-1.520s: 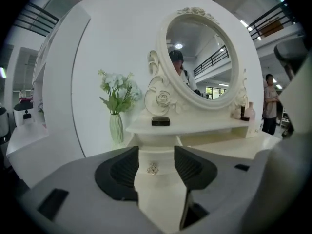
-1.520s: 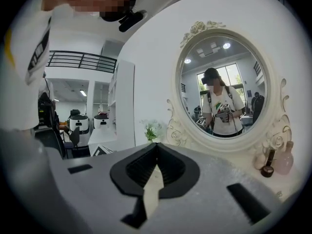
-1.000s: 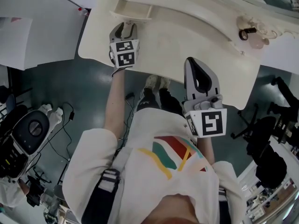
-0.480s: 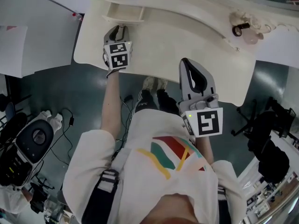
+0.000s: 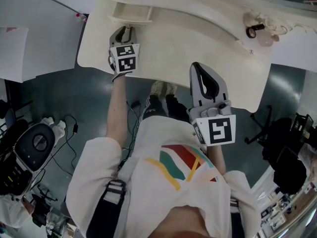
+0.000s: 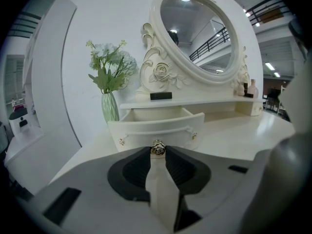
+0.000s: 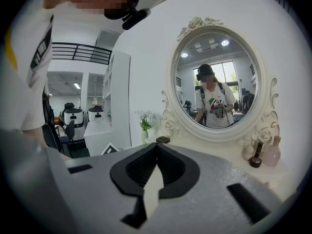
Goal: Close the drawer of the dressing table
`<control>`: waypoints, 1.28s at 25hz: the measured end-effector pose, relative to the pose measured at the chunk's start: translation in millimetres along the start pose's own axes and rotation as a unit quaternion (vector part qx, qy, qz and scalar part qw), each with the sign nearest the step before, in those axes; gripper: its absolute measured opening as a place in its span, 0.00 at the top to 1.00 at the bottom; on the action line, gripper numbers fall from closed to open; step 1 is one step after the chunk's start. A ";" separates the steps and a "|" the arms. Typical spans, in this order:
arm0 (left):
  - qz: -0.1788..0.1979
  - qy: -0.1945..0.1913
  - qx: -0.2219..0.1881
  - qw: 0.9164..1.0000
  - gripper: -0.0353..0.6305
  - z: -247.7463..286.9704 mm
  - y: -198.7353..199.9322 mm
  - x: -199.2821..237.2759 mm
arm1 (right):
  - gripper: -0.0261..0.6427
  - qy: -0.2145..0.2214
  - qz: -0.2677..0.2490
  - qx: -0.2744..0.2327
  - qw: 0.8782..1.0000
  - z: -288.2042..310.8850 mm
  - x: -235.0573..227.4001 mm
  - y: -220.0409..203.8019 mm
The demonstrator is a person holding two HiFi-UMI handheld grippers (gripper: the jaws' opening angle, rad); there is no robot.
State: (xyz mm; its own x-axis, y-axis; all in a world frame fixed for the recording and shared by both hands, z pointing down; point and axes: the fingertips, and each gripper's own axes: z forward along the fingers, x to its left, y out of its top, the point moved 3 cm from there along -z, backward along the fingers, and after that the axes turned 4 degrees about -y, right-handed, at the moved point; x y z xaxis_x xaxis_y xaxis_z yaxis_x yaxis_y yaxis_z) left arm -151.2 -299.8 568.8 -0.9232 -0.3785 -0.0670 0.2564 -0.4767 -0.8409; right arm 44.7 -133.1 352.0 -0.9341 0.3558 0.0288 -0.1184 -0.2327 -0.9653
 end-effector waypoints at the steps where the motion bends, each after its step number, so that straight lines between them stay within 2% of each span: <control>1: 0.002 0.001 -0.001 1.000 0.81 -0.2 0.7 0.0 | 0.96 0.000 -0.001 0.000 1.000 -0.2 0.2 -0.1; 11: 0.016 0.000 -0.007 1.000 0.81 3.3 6.8 -6.1 | 0.96 -0.003 -0.007 0.003 1.000 -1.4 -3.6 -3.9; 17: 0.079 0.006 -0.011 0.997 0.82 1.1 15.3 -9.1 | 0.96 -0.001 -0.012 0.004 1.000 -0.5 -1.5 -5.0; 23: 0.086 0.006 -0.017 0.996 0.82 0.6 23.4 -10.4 | 0.96 0.002 -0.009 0.005 1.000 -0.5 -1.8 -5.4; 27: 0.069 0.002 -0.013 0.998 0.82 1.9 21.6 -10.0 | 0.96 0.002 -0.008 0.006 1.000 -0.3 -1.5 -6.0; 32: 0.006 -0.012 0.015 1.000 0.82 10.8 6.9 -12.1 | 0.96 -0.001 -0.008 0.008 1.000 -1.8 -1.5 -6.4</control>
State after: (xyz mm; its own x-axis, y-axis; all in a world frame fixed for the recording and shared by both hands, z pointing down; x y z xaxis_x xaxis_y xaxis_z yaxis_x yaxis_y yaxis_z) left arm -135.2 -307.1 569.6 -0.9133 -0.4025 -0.0631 0.2751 -0.4950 -0.8242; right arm 47.5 -130.6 357.7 -0.9324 0.3584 0.0454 -0.1392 -0.2404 -0.9606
